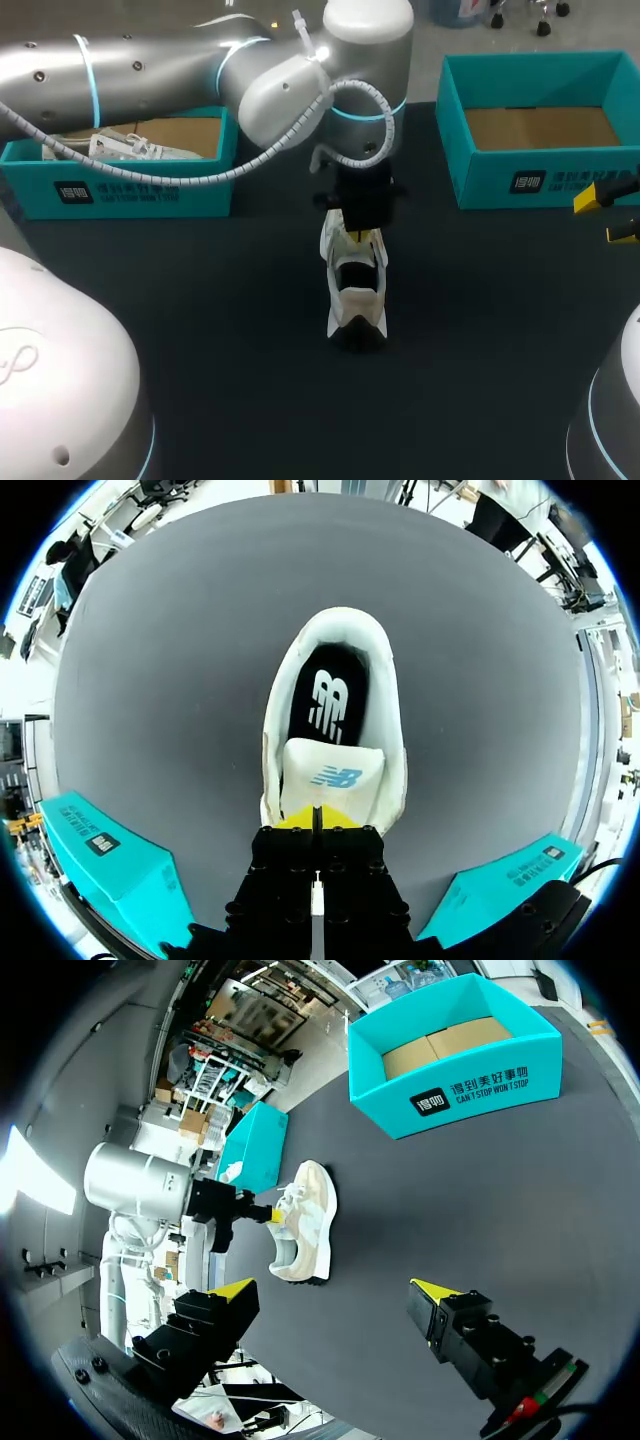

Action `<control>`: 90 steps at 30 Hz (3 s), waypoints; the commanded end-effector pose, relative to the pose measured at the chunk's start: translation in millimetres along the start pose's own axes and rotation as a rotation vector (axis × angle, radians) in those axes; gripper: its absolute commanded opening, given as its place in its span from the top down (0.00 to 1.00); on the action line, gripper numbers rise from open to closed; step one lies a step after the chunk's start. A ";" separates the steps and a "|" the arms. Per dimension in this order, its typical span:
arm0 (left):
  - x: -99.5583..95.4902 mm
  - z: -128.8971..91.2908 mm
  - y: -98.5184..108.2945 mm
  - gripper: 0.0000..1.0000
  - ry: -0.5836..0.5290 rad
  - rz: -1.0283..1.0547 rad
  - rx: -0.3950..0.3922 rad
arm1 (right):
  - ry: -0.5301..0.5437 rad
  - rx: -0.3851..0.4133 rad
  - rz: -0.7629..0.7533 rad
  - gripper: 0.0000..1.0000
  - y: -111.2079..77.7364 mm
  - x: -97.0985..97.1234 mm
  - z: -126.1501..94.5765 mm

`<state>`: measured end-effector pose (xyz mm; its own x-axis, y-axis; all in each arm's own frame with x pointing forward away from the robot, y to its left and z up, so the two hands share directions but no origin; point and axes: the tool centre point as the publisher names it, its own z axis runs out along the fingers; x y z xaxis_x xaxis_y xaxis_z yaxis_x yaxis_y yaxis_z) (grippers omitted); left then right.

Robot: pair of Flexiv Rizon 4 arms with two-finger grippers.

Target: Take the shoe out of the shoebox, open the shoe tongue, remove and reinsert the insole, then place the shoe into the shoebox

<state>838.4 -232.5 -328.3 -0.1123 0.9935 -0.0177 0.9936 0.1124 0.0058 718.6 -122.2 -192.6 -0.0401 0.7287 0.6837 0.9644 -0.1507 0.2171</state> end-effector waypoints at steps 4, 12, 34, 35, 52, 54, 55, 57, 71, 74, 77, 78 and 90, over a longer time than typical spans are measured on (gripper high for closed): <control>11.8 -3.4 -7.8 1.00 -0.010 -0.038 -0.003 | -0.003 0.000 0.001 0.00 -0.4 0.4 0.6; 6.2 12.8 -10.1 1.00 -0.013 -0.055 0.042 | -0.003 0.000 0.001 0.00 -0.4 0.4 0.6; 3.3 25.2 -17.5 1.00 0.004 -0.069 0.071 | -0.003 0.000 0.001 0.00 -0.4 0.4 0.6; 3.3 25.3 -17.6 1.00 0.003 -0.070 0.072 | -0.003 0.000 0.001 0.00 -0.4 0.4 0.6; 20.2 -21.8 -37.0 1.00 -0.156 -0.644 0.016 | -0.003 0.000 0.001 0.00 -0.4 0.4 0.6; 20.2 -21.8 -37.0 1.00 -0.156 -0.644 0.016 | -0.003 0.000 0.001 0.00 -0.4 0.4 0.6; 20.2 -21.8 -37.0 1.00 -0.156 -0.644 0.016 | -0.003 0.000 0.001 0.00 -0.4 0.4 0.6; 20.2 -21.8 -37.0 1.00 -0.156 -0.644 0.016 | -0.003 0.000 0.001 0.00 -0.4 0.4 0.6; 39.2 -31.7 -52.7 1.00 -0.194 -0.993 -0.052 | -0.003 0.000 0.001 0.00 -0.4 0.4 0.6; 44.5 -35.1 -56.6 1.00 -0.195 -1.113 -0.055 | -0.003 0.000 0.001 0.00 -0.4 0.4 0.6; 48.4 -37.2 -60.3 1.00 -0.214 -1.203 -0.046 | -0.003 0.000 0.001 0.00 -0.4 0.4 0.6; 48.7 -37.5 -61.9 1.00 -0.218 -1.205 -0.044 | -0.003 0.000 0.001 0.00 -0.4 0.4 0.6; 32.8 -38.7 -86.6 1.00 -0.254 -1.231 0.046 | -0.003 0.000 0.001 0.00 -0.4 0.4 0.6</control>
<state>752.7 -208.0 -289.2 -0.9660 0.1866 -0.1789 0.2199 0.9570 -0.1891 718.6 -122.2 -192.6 -0.0401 0.7287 0.6836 0.9644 -0.1507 0.2171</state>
